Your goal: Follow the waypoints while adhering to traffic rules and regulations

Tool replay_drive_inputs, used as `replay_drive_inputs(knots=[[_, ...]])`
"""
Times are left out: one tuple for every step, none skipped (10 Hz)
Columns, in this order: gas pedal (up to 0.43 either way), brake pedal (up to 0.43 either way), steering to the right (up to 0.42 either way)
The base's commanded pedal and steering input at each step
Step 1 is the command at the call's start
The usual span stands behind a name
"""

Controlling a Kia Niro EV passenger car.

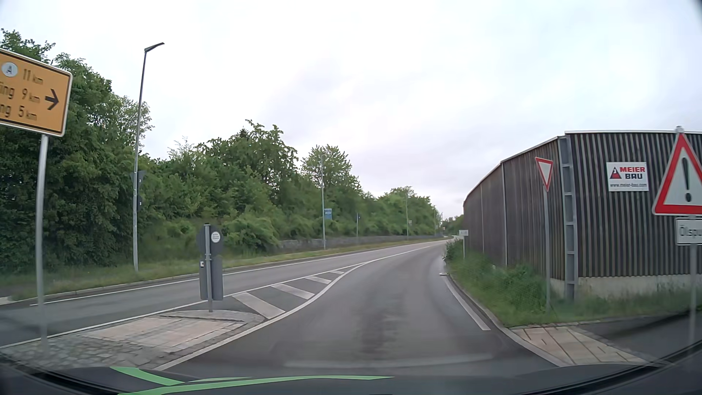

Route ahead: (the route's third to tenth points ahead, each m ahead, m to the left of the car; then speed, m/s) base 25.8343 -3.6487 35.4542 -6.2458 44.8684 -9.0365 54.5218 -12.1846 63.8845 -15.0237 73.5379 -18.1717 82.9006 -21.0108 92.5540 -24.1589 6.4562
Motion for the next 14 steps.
replay_drive_inputs(knots=[[0.240,0.000,0.014],[0.240,0.000,0.016],[0.240,0.000,0.022],[0.240,0.000,0.030],[0.240,0.000,0.037],[0.240,0.000,0.040],[0.240,0.000,0.045],[0.240,0.000,0.048],[0.240,0.000,0.048],[0.240,0.000,0.048],[0.240,0.000,0.048],[0.240,0.000,0.048],[0.240,0.000,0.048],[0.240,0.000,0.048]])
